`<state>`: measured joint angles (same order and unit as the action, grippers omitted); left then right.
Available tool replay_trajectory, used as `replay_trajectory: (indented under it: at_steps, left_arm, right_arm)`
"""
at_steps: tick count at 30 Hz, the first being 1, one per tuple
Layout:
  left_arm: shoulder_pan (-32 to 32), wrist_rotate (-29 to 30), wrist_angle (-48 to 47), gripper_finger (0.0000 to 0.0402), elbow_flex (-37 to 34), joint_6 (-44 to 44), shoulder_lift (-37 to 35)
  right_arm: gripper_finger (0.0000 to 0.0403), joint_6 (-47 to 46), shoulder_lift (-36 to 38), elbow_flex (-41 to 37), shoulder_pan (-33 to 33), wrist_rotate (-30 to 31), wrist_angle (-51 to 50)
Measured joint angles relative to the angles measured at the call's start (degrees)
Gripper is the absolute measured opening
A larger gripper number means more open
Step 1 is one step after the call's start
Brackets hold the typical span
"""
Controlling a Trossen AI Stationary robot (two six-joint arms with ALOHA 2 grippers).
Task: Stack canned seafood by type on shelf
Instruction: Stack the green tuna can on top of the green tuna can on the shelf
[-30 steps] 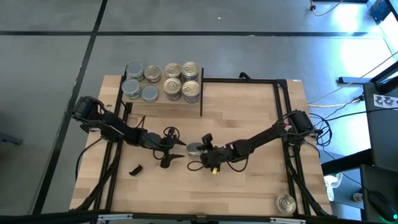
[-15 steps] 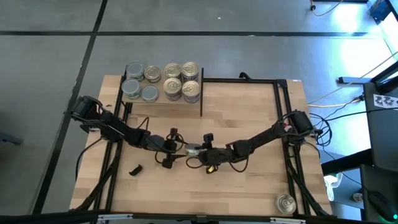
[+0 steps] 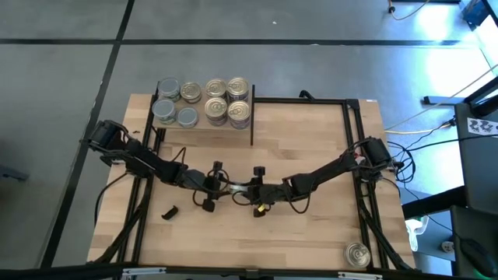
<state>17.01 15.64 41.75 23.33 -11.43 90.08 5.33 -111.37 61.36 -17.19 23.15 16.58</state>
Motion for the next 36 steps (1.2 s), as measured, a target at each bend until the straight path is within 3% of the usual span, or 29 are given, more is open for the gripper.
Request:
replay_trajectory:
  at_steps: [3,7,11,15,20,26,30,36]
  left_arm:
    - [0.8,1.05,-0.24,0.0133,-0.02,-0.37,-0.49]
    - [2.11,5.78,-4.56,0.0133,0.14,-0.45,-4.84]
    - [4.16,11.85,-20.0,0.0133,2.42,2.11,-12.9]
    - [5.83,18.34,-38.07,0.0133,8.12,5.45,-21.58]
    - [6.91,24.26,-60.48,0.0133,17.24,10.93,-27.96]
    - [6.78,28.51,-80.51,0.0133,29.11,16.15,-28.79]
    - [6.46,29.28,-84.85,0.0133,32.87,17.8,-28.55]
    - [6.79,27.87,-84.11,0.0133,32.05,19.76,-27.28]
  right_arm:
    - [0.0154,-0.5,0.0,0.04,0.35,-1.92,0.03]
    - [0.0257,-0.71,1.96,0.13,0.29,-2.91,-2.78]
    - [0.0345,-1.4,6.39,0.15,-1.21,-2.52,-9.38]
    - [0.0385,-1.52,8.47,0.15,-3.53,-2.16,-13.34]
    - [0.0389,-1.95,8.25,-1.18,-5.36,-1.74,-13.03]
    - [0.037,-4.69,8.15,-5.72,-5.26,-0.37,-8.13]
    - [0.0361,-4.71,8.15,-9.18,-5.25,-0.24,-0.99]
    - [0.0356,-4.69,8.13,-10.54,-5.27,-0.24,1.31]
